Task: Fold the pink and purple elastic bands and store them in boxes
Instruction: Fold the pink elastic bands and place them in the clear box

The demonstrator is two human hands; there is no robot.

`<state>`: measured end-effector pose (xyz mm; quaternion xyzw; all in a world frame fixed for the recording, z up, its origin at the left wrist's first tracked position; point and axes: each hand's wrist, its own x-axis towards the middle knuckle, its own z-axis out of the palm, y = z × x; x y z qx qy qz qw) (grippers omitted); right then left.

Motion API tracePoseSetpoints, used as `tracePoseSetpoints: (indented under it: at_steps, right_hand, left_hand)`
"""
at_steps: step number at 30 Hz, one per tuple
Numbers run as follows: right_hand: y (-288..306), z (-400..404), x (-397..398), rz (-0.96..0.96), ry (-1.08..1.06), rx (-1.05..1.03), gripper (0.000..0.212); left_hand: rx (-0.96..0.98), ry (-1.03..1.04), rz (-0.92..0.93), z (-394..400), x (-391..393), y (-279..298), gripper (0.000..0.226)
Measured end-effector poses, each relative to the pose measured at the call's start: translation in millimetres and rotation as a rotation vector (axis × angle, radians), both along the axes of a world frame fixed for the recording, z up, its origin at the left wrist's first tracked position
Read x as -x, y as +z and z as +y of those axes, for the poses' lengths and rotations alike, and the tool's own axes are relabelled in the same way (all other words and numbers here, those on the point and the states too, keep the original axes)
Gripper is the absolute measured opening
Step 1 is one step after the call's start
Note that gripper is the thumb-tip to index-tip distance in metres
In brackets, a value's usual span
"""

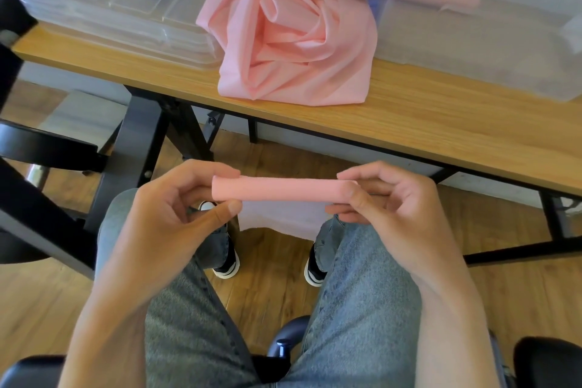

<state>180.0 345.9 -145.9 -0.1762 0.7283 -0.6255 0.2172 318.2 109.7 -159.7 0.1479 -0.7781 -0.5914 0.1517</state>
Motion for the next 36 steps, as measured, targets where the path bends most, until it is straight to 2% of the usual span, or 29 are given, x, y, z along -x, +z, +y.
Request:
tracePoseSetpoints:
  at_steps: [7,13,16,21,26,36]
  right_hand:
    - [-0.5,0.5,0.9,0.072,-0.041,0.037,0.021]
    - [0.0,-2.0,0.4,-0.008,-0.034,0.06,0.024]
    - [-2.0,-3.6,0.0,0.034,-0.057,0.06,0.023]
    - [-0.2,-4.5,-0.7,0.04,-0.089,0.1,0.033]
    - [-1.3,-5.0,-0.7,-0.069,-0.064,0.097,0.026]
    - [-0.2,-2.5,-0.6,0.071,-0.017,0.077,0.023]
  left_hand:
    - [-0.197,0.051,-0.024,1.0,-1.2,-0.5,0.042]
    - [-0.121,0.061,0.013,0.6,-2.5,3.1,0.039]
    - [-0.162,0.048,0.0,1.2,-1.6,2.9,0.037]
    - [-0.265,0.068,-0.018,4.9,-0.2,3.1,0.035]
    - [-0.174,0.08,-0.009,4.9,-0.2,5.2,0.037]
    - [-0.291,0.082,-0.054,6.8,2.2,4.4,0.039]
